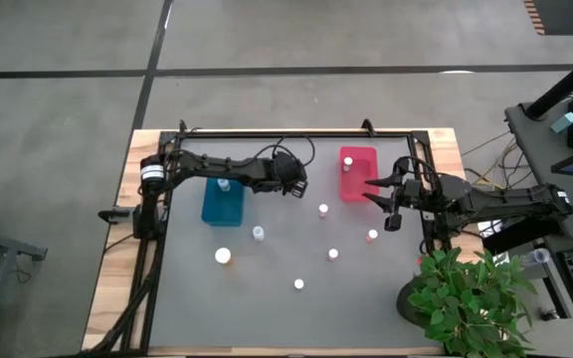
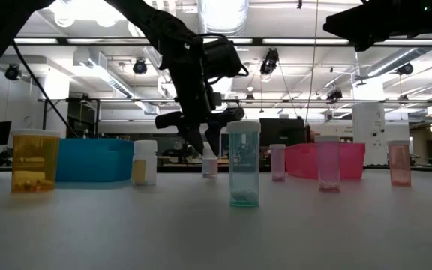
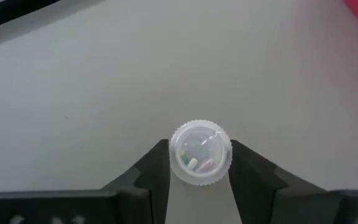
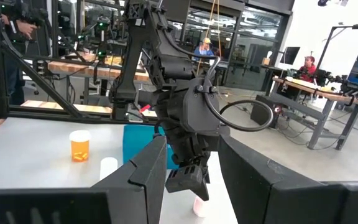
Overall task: Pick and place medicine bottles into bin by pill shape (circle, oval)
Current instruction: Put the top transparent capsule bottle into the blue bin, then put the top pink tablet bottle into the red bin
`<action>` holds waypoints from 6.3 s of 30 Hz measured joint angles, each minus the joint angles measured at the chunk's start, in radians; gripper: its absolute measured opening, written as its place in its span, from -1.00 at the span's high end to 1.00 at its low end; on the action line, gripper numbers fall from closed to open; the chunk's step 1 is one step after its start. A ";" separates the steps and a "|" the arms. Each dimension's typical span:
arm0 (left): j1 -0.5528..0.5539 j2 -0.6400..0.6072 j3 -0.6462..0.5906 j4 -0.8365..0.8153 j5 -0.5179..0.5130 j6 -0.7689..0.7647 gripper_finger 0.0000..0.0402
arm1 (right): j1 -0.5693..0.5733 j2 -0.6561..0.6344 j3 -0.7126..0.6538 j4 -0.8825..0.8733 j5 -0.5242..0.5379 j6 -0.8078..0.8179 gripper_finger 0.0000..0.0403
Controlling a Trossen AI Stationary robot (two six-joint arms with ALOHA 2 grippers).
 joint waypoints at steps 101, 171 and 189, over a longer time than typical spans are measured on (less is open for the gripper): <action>-0.130 -0.623 -0.685 -0.115 -0.119 -0.394 0.35 | 0.000 0.001 0.000 -0.022 0.001 -0.014 0.33; -0.134 -0.743 -0.585 0.744 0.241 1.097 -0.18 | 0.000 0.227 0.050 0.040 0.002 0.441 0.33; -0.132 -0.890 -0.753 0.923 0.248 1.204 -0.18 | 0.000 0.666 0.398 -0.259 0.002 0.624 0.33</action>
